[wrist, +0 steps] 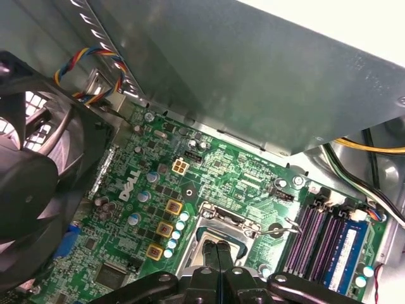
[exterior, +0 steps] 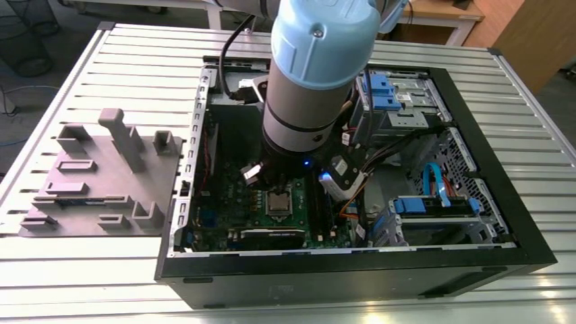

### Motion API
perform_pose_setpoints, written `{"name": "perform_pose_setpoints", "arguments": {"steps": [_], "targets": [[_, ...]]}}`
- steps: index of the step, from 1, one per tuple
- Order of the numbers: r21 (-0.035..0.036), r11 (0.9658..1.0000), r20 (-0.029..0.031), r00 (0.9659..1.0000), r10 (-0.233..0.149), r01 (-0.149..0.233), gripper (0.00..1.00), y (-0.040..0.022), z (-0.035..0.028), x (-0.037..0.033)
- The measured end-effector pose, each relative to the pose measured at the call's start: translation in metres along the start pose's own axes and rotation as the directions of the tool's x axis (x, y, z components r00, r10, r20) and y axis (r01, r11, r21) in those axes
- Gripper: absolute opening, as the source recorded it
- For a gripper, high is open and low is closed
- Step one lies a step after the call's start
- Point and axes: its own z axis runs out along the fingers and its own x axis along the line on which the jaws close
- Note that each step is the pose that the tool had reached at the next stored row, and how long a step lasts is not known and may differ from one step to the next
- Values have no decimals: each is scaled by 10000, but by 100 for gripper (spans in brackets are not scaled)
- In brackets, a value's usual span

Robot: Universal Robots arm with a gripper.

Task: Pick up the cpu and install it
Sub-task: 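Install the first cpu locking lever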

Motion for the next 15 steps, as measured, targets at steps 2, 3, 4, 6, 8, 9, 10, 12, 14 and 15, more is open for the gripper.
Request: {"name": "perform_pose_setpoints", "arguments": {"steps": [2,3,4,6,8,9,10,12,14,15], "targets": [[-6,10000,-12,10000,1,-1,11,0,0,0],[-8,10000,-17,10000,3,-3,11,0,0,0],[-11,10000,-23,10000,3,-3,11,0,0,0],[-16,10000,-35,10000,5,-5,11,0,0,0],[-21,10000,-46,10000,7,-7,11,0,0,0],[-23,10000,-52,10000,7,-7,11,0,0,0],[-25,10000,-58,10000,9,-9,11,0,0,0],[-26,10000,-65,10000,-22,22,11,0,0,0],[-30,9996,-103,9995,-291,291,11,0,1,-1],[-31,9989,-130,9988,-469,468,11,0,1,0]]}}
